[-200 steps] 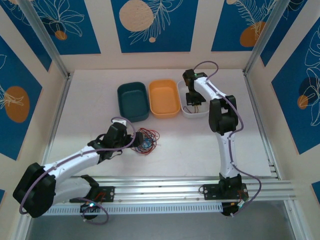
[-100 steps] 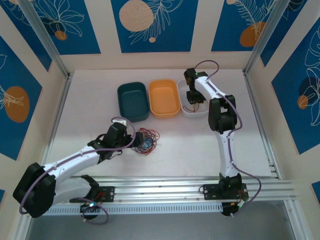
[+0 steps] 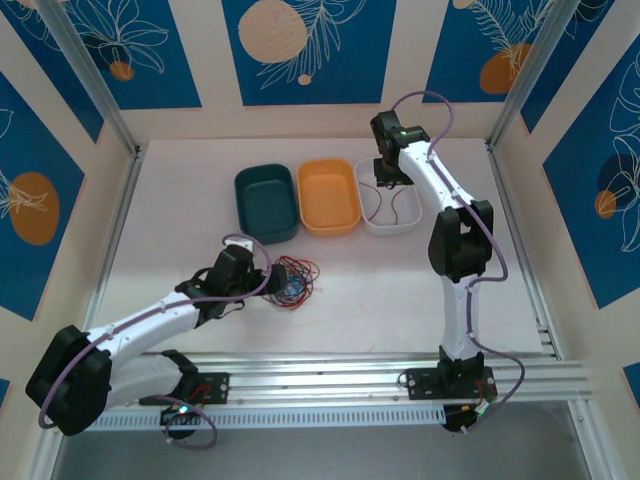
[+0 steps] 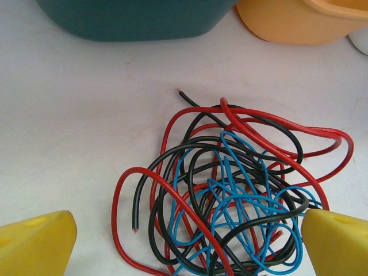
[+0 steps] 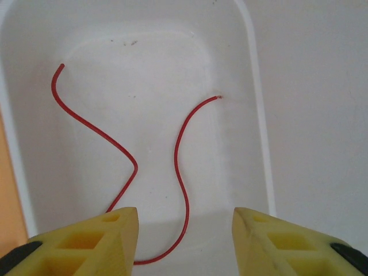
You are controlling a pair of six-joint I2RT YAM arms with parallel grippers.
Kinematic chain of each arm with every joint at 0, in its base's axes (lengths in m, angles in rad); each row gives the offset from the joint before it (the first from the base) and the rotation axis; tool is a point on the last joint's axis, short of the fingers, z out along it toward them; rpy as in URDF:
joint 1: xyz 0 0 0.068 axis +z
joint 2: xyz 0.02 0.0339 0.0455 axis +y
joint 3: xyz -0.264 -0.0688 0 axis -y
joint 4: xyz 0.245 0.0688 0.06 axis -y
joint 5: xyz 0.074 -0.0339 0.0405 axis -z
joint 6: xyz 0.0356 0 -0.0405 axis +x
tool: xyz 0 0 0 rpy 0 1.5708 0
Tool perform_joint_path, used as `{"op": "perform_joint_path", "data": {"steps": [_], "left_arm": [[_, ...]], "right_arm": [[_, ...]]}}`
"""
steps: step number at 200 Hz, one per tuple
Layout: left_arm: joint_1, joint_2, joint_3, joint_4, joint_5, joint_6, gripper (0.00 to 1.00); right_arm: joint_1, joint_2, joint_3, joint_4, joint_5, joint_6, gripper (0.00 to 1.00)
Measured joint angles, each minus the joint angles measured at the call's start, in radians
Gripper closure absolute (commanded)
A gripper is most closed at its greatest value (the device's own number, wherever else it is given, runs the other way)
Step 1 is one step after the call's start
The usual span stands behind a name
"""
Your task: Untangle the cables
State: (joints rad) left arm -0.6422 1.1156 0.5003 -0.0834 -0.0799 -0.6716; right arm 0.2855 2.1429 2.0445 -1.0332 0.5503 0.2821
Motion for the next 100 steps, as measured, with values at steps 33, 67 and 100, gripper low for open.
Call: {"op": "perform_joint_path", "data": {"steps": [33, 67, 100], "left_arm": [[0.0, -0.002, 0.0, 0.0, 0.001, 0.0, 0.0], [0.0, -0.018, 0.0, -0.001, 0.001, 0.0, 0.0], [0.003, -0.024, 0.0, 0.0, 0.002, 0.0, 0.0]], "right_arm": [[0.016, -0.056, -0.07, 0.01, -0.024, 0.012, 0.49], [0.082, -0.232, -0.282, 0.071, -0.121, 0.042, 0.48], [0.211, -0.428, -0.488, 0.179, -0.254, 0.075, 0.5]]}}
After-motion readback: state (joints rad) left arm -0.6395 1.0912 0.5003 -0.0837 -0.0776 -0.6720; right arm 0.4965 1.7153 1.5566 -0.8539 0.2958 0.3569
